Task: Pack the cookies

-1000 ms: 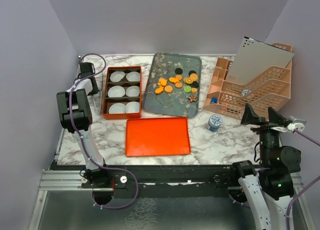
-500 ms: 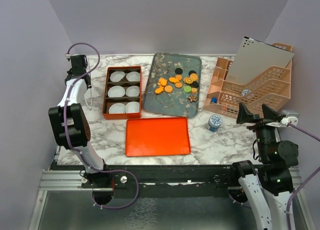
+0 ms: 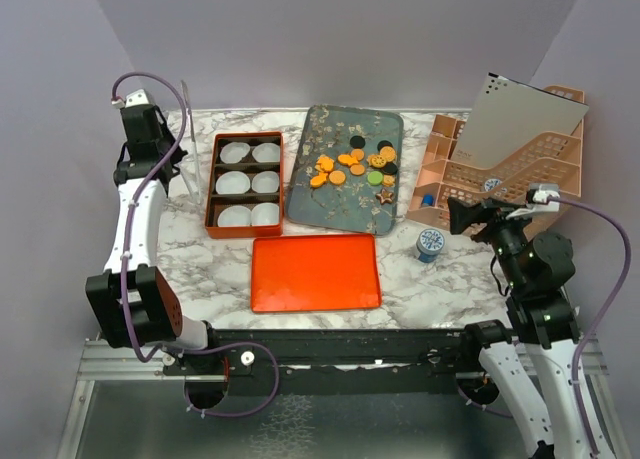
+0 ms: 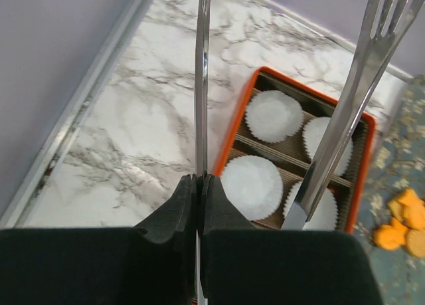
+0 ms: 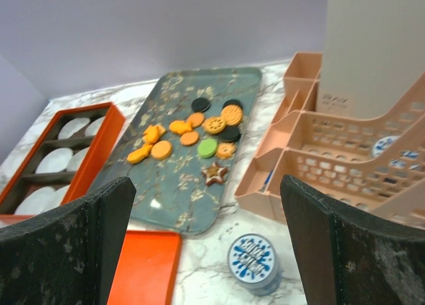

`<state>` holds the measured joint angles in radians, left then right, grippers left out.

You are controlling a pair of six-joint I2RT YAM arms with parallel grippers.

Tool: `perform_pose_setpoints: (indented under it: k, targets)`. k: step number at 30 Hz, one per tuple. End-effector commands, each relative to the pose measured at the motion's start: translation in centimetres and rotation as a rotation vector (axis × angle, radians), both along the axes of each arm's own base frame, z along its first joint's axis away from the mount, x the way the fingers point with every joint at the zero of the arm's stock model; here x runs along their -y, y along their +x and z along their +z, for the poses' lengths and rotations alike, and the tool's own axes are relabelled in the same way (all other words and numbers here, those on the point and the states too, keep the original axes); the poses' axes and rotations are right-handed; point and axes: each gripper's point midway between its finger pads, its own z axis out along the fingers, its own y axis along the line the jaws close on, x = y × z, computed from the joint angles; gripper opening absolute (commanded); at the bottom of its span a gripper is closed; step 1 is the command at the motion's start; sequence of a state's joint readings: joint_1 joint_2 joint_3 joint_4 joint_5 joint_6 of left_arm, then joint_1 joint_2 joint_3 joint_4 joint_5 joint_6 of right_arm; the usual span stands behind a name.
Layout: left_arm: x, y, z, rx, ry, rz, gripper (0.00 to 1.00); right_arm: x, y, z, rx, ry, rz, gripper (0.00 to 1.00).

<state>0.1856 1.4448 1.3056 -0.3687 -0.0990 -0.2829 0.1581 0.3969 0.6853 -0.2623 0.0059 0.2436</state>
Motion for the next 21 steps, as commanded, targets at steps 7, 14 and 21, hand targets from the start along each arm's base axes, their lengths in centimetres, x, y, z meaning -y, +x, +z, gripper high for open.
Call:
perform_pose_setpoints:
  k: [7, 14, 21]
  targets:
    - [11.2, -1.4, 1.5, 0.064, -0.260, -0.357, 0.00, -5.9, 1.5, -0.7, -0.114, 0.104, 0.292, 1.00]
    - [18.1, -3.2, 1.0, 0.026, -0.309, -0.574, 0.00, -8.5, 3.0, -1.4, -0.176, 0.220, 0.403, 1.00]
    - [24.3, -5.8, -2.4, -0.084, -0.341, -0.755, 0.00, -11.2, 4.4, -3.5, -0.207, 0.350, 0.475, 1.00]
